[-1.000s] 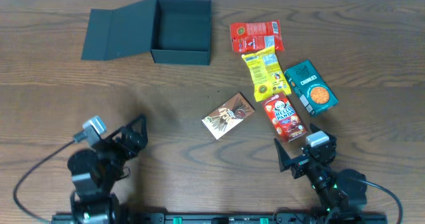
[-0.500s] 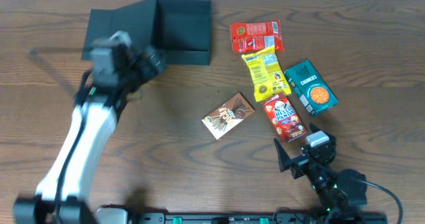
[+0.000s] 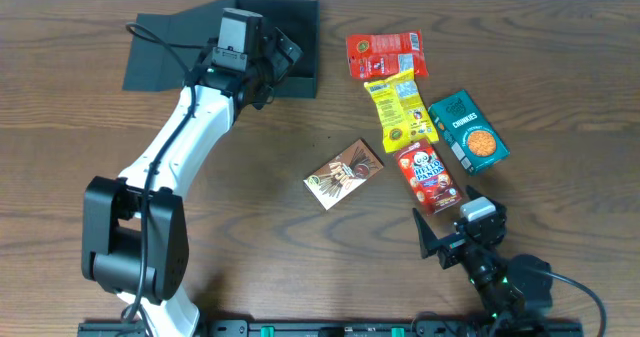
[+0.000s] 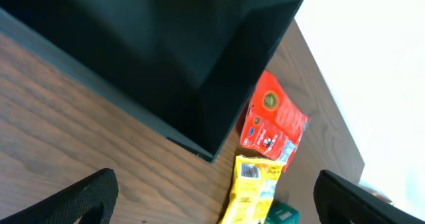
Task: Pack container
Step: 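Reach the left gripper to the black box's lid edge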
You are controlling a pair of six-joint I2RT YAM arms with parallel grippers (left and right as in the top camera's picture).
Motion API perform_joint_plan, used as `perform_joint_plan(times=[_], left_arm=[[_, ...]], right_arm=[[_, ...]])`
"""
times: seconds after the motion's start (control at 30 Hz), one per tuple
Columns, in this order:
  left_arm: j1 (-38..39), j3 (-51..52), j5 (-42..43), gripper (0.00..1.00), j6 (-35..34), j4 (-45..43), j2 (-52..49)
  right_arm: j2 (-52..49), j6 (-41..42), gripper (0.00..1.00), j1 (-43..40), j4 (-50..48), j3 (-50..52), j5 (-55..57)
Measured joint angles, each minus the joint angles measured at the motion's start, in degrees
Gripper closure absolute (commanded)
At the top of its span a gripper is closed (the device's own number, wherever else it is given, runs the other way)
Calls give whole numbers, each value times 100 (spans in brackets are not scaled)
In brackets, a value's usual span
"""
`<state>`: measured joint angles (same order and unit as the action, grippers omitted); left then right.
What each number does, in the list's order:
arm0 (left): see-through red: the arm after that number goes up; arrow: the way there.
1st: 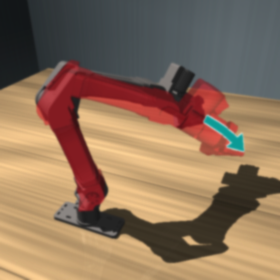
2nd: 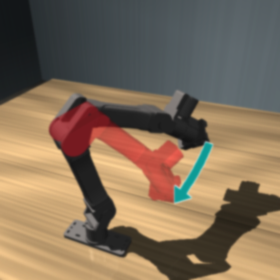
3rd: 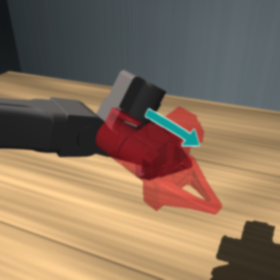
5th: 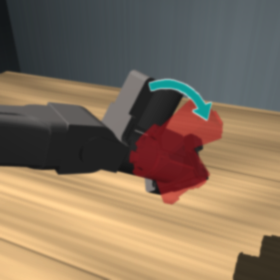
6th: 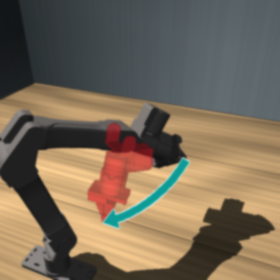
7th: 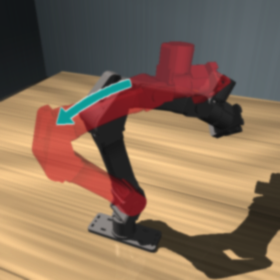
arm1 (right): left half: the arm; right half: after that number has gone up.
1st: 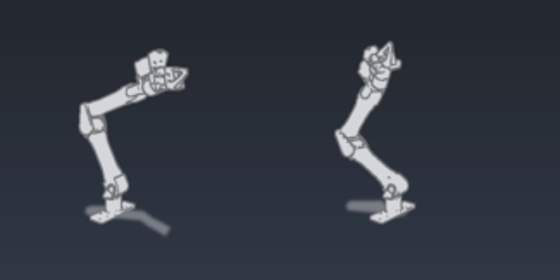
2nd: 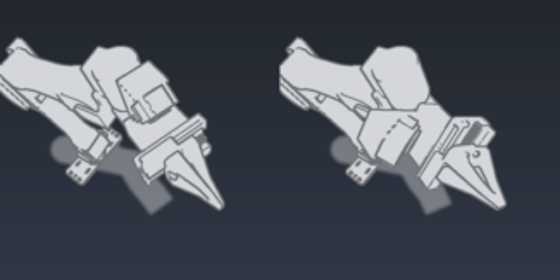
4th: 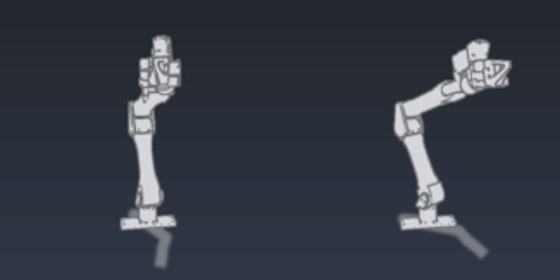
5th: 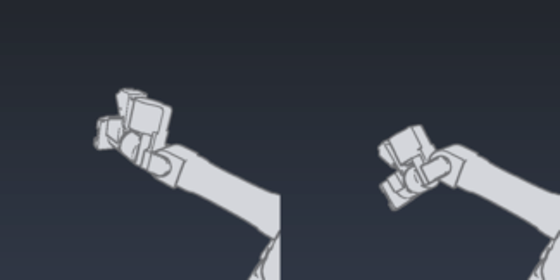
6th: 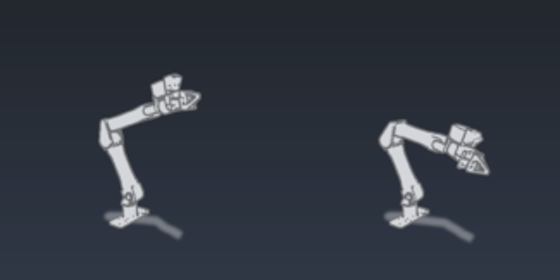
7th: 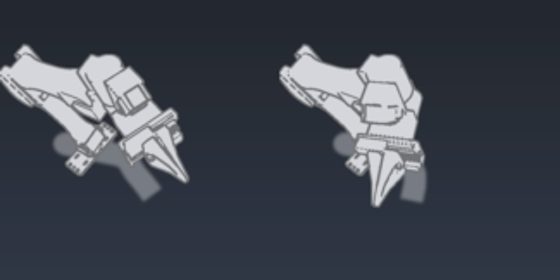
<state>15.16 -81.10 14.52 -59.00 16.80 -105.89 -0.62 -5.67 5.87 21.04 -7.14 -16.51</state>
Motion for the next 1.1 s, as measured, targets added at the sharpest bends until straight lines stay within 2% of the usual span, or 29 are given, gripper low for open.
perform_joint_plan(times=[0.23, 0.43, 0.77, 1.1], left_arm=[[-4, -28, -39, 4, -179, 247, 0], [-4, -35, -247, 4, -831, 907, -81], [-302, -35, -356, 4, -1532, 916, -422], [-546, -35, -127, 3, -1766, 723, -774]], right_arm=[[0, -2, 1, 0, -2, 0, 0], [0, -2, 1, 0, -2, 0, -2], [0, -2, 1, 0, -2, 0, 0], [0, -2, 1, 0, -2, 0, 0]])
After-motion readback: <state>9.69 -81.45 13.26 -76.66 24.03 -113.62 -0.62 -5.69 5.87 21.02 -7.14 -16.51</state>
